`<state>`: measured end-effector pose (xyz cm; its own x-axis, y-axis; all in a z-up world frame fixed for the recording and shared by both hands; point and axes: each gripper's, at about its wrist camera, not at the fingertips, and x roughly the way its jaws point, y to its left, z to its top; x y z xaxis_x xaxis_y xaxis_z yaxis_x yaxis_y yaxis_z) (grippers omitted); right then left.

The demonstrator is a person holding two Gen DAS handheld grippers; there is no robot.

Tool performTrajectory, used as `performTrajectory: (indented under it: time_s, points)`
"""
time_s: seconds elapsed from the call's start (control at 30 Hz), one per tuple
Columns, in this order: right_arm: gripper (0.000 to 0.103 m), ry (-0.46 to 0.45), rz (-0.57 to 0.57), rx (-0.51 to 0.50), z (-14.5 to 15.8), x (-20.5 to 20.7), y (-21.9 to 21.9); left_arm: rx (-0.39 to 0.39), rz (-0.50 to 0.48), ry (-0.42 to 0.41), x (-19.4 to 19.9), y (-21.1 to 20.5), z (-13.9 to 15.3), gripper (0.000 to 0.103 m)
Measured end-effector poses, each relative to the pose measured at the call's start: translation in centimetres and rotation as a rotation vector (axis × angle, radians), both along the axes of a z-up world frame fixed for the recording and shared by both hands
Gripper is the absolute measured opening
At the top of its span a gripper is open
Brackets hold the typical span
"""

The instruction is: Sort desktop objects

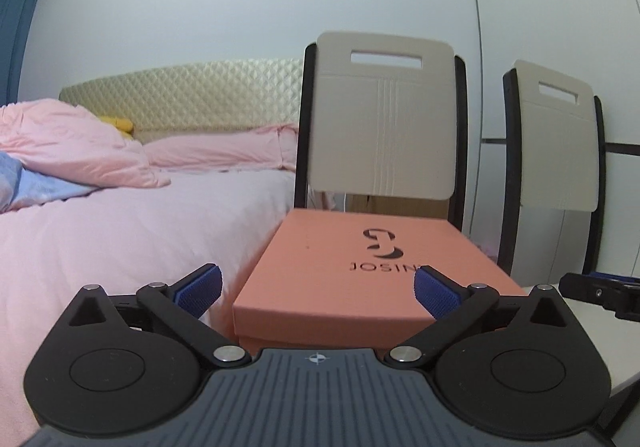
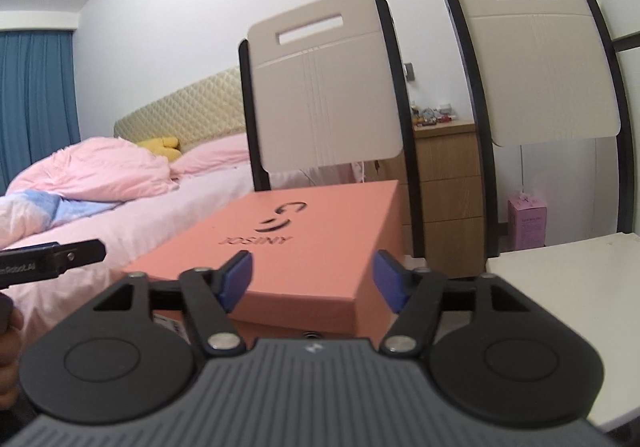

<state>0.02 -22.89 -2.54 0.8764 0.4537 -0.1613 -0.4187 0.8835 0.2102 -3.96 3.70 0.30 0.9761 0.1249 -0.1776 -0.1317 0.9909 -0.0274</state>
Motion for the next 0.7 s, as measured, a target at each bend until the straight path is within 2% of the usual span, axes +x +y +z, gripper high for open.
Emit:
performTrajectory:
  time_s: [0.17,0.27,0.37,0.53,0.6,0.7]
  points:
    - [0.084,-0.047,-0.009,-0.002,0.1,-1.8,0.7,0.015,0.019,-0.011,0.2,-0.2,-0.4,0.103]
    - [0.087,-0.065,-0.004,-0.008,0.1,-2.4,0.9,0.034,0.038,-0.015,0.3,-0.4,-0.8,0.103]
    - [0.096,-0.075,-0.006,-0.010,-0.1,-2.8,1.0,0.041,0.038,-0.004,0.6,-0.6,-1.3,0.103]
    - [0.098,-0.066,-0.027,-0.017,-0.3,-2.7,0.9,0.052,0.052,0.019,1.0,-0.6,-1.6,0.103]
    - [0.103,-0.064,-0.040,-0.017,-0.3,-2.6,0.7,0.051,0.057,0.022,1.0,-0.5,-1.6,0.103]
    - [0.103,-0.068,-0.059,-0.023,-0.3,-2.7,0.5,0.047,0.063,0.024,1.1,-0.5,-1.7,0.103]
